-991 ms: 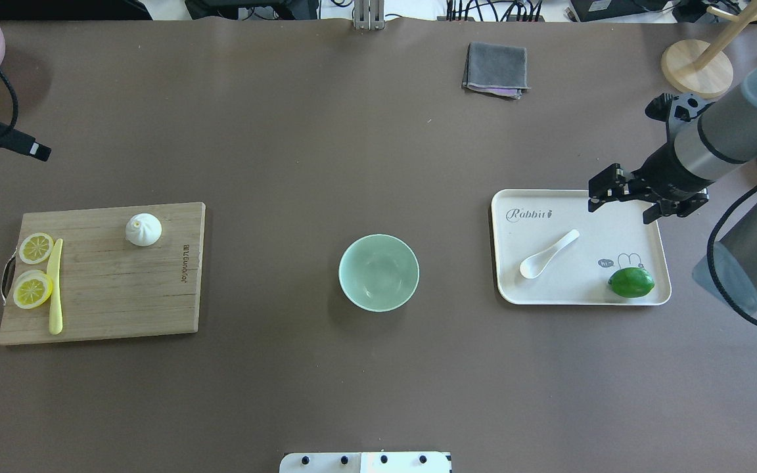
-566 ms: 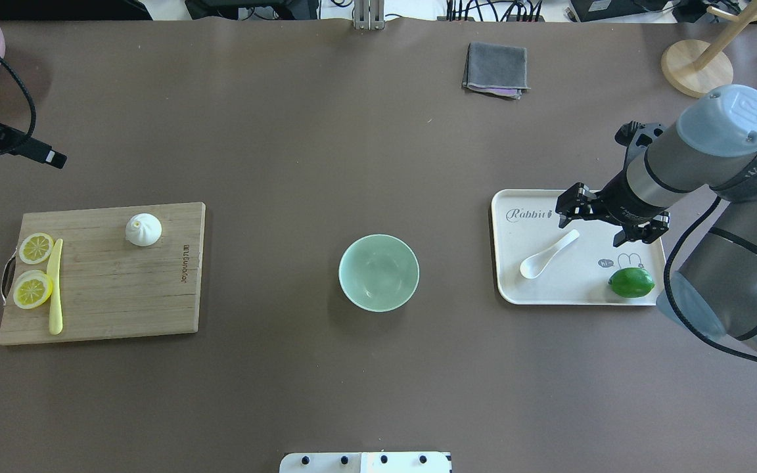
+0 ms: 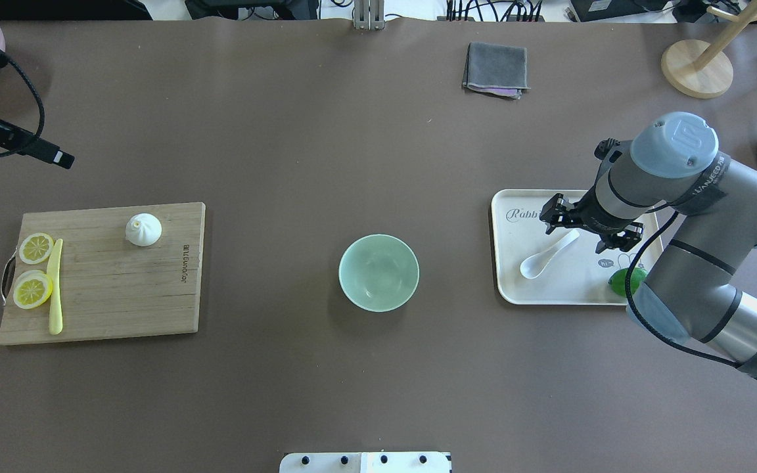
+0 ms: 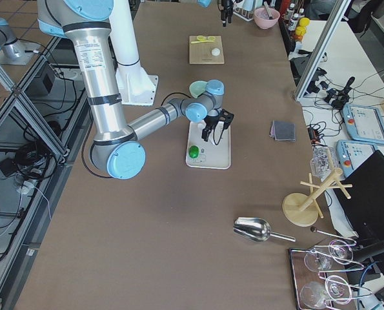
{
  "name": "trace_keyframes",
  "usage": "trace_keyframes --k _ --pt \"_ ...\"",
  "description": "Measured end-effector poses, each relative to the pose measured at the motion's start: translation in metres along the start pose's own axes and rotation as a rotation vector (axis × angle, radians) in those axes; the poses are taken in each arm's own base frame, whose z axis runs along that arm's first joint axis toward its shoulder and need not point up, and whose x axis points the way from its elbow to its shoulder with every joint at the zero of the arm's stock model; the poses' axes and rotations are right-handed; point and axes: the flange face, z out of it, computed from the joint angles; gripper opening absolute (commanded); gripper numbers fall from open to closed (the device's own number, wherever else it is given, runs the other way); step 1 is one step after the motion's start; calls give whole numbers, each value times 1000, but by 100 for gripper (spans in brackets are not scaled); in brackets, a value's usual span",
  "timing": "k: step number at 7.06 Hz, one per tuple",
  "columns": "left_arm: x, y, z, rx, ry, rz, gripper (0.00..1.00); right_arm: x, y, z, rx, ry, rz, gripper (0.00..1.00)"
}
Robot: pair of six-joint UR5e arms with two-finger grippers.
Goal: Put spoon and bun in bowl
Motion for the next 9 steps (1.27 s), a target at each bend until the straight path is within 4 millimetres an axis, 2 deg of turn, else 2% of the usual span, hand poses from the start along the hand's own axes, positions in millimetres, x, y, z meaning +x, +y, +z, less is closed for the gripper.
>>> trace_keyframes --k 1,2,4,7,8,9 --pt "1 -1 0 1 1 2 98 1 -4 11 2 -8 0 93" --pt "2 -1 0 2 1 4 98 1 -4 13 3 -17 8 92" --pt "2 -2 -1 3 2 10 98 -2 -1 7 1 -34 21 83" --pt "2 -2 0 3 3 13 98 -1 3 8 -3 -30 24 83" --pt "2 -2 0 3 4 13 98 -1 6 11 -5 -26 21 73" --pt "2 -2 0 3 4 13 98 -1 9 14 -7 -21 17 53"
